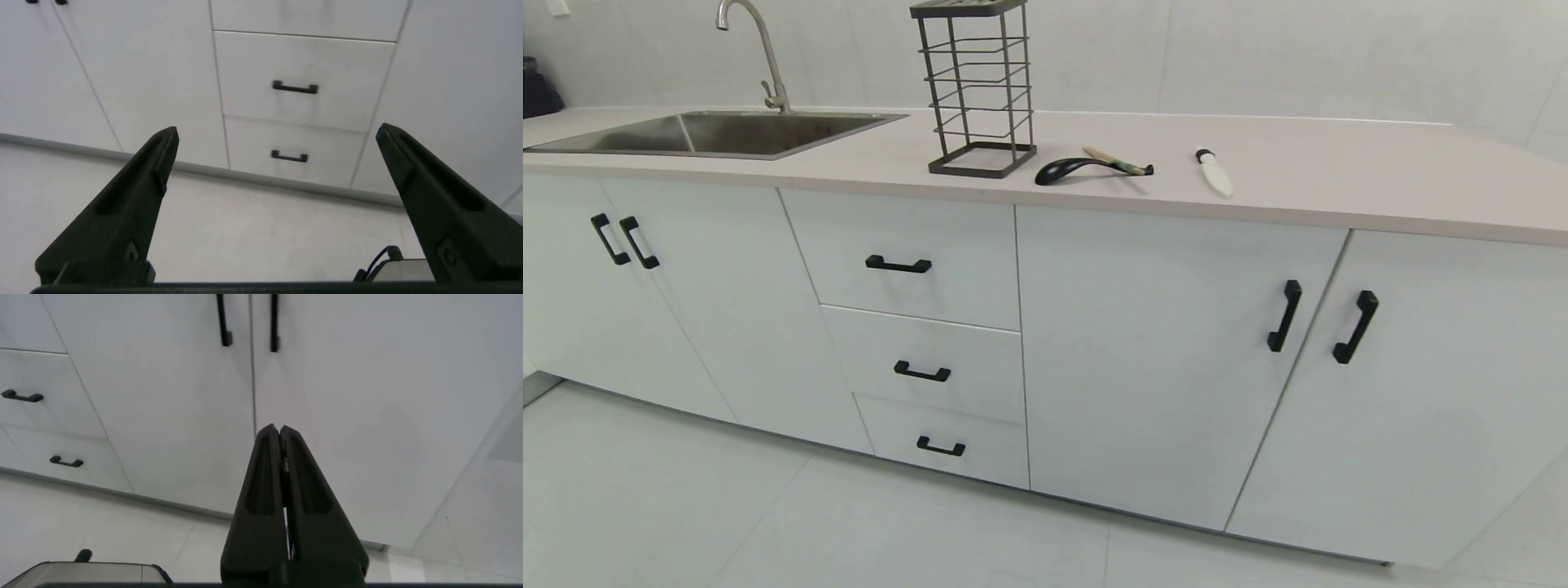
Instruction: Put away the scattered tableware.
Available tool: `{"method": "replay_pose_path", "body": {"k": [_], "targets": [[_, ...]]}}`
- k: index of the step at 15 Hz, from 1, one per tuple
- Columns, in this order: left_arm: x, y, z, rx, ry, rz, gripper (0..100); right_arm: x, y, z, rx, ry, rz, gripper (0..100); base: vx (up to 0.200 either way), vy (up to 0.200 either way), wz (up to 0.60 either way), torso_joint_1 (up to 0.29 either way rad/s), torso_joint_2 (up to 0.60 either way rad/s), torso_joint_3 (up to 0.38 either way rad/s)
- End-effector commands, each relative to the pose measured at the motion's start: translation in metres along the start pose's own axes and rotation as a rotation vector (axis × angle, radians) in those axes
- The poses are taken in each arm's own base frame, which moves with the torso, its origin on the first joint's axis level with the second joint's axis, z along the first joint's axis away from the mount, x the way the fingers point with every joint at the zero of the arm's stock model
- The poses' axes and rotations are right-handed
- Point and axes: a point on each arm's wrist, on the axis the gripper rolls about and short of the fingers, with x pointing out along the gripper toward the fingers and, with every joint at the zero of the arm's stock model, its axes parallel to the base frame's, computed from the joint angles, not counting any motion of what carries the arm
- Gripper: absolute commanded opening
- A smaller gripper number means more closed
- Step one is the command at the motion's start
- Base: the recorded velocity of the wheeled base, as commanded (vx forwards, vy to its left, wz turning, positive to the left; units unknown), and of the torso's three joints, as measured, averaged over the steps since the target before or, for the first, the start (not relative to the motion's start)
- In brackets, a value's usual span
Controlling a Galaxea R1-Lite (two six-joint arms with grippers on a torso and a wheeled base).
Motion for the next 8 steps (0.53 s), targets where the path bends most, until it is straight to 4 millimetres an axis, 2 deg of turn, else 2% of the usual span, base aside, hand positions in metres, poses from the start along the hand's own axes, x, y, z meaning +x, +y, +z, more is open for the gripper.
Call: {"method": "replay_pose_path", "body": {"k": [1, 6, 8], "targets": [[0.0, 0.0, 0.0, 0.0, 0.0, 0.0, 100, 0.0001, 0.0, 0.0001, 0.0, 0.002, 0.001, 0, 0.2, 0.2, 0.0, -0.002, 0.0, -0.002], [0.0, 0.0, 0.0, 0.0, 0.0, 0.002, 100, 0.0001, 0.0, 0.0001, 0.0, 0.002, 0.001, 0, 0.2, 0.2, 0.0, 0.001, 0.0, 0.003], [0.0, 0.0, 0.0, 0.0, 0.0, 0.0, 100, 0.0001, 0.0, 0.0001, 0.0, 0.002, 0.001, 0, 0.0, 0.0, 0.0, 0.0, 0.0, 0.0]]}}
